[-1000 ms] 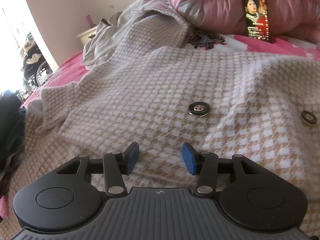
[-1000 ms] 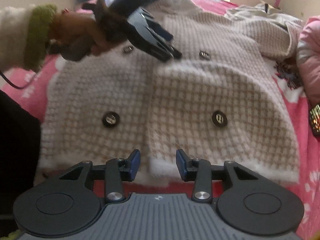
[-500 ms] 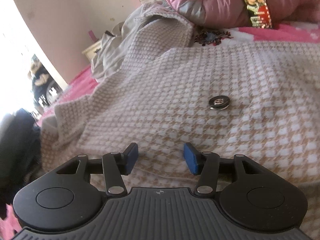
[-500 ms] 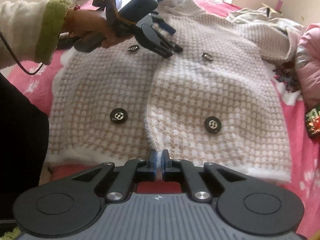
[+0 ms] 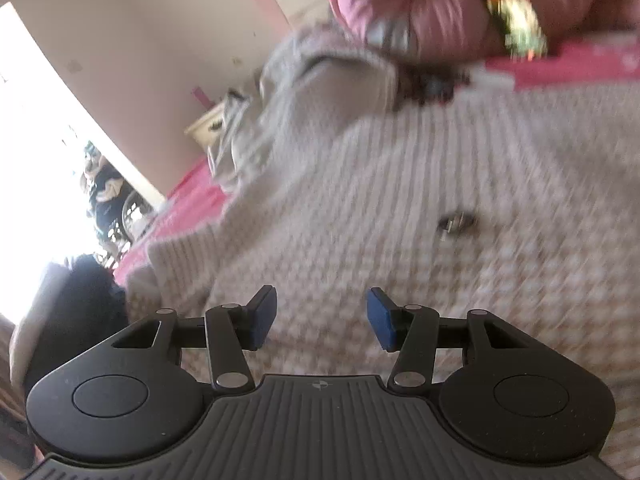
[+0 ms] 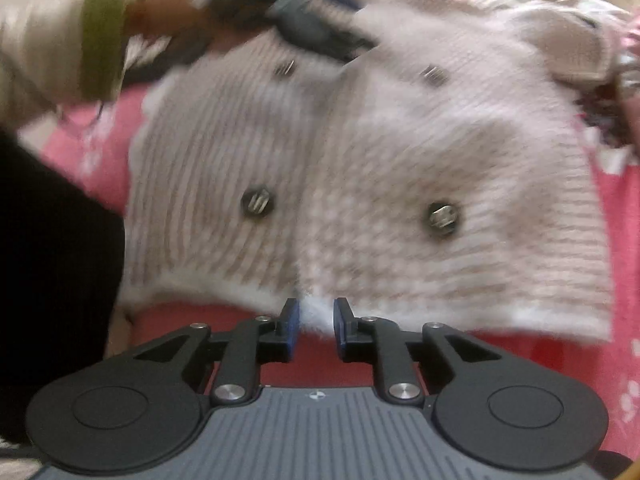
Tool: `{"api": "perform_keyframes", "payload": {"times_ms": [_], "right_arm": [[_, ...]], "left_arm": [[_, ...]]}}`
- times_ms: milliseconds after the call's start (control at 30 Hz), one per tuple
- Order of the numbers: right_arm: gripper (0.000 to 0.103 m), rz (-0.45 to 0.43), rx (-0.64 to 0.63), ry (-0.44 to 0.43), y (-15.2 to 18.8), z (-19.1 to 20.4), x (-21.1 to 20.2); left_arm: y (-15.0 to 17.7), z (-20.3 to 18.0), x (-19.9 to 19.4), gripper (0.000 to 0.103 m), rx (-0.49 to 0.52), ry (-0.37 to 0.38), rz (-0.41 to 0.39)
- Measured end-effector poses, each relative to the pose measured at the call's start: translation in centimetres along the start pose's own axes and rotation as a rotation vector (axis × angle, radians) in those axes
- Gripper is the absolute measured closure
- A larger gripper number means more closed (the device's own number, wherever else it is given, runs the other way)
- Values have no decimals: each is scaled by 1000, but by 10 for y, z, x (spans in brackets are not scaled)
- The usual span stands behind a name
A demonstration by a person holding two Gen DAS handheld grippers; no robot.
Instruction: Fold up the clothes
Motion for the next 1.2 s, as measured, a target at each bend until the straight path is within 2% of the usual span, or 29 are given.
{"api": "perform_keyframes", "payload": {"times_ms": [67,133,233,300,333,400,500,600,700,767,833,900,933,1000,1100,1133,1200], "right_arm": [[84,-74,83,0,-5,-28,-21],[84,-137,178,27,-13,-61,-33],[83,-178,260,79,-26,-103,-34],[83,-170,255,119,-34,-122,-25],[83,-149,241,137,-36,-129,-17],[83,-40,244,154,-31,-145,5],[84,149,264,150,-21,-166,29],[84,201,123,202,-37,-159,20],[84,134,47,255,-67,-150,9],[84,29,60,246,-91,-148,8],[83,-65,92,231,-112,-152,15],[81,-60,132,234,-117,-162,40],[81,-43,150,242,-117,-168,55],[80,-25,173,236,-116,-175,62],[80,-6,201,217,-114,-183,62],[80,-15,210,211,-117,-186,59],[80,-96,217,202,-134,-187,45]], "left_arm": [[-8,-6,-16,52,-27,56,-42],[-13,-21,-30,52,-28,143,-71],[-10,-60,-44,52,52,303,-59],[3,-88,-49,53,135,369,-29],[12,-101,-51,54,175,362,-28],[25,-111,-55,54,177,322,-59],[24,-100,-51,54,95,366,-26],[17,-84,-48,52,42,426,16],[6,-64,-44,52,-44,451,19],[0,-50,-37,52,-110,434,8],[0,-40,-21,51,-193,399,33],[10,-34,4,51,-288,391,126],[16,-31,7,51,-311,401,132],[25,-27,9,51,-347,422,112],[18,-16,8,51,-346,445,103],[14,-9,10,51,-350,444,89],[4,7,15,51,-370,426,52]]}}
Point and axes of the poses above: each gripper's, at about its wrist camera, not at the fingertips, and x roughly the way its jaws point, z to its left, y to its underside, the point moved 1 cm from there along x, roughly the way its jaws point, and after that the axes turned 7 degrees about z, right-handed, at the moved point
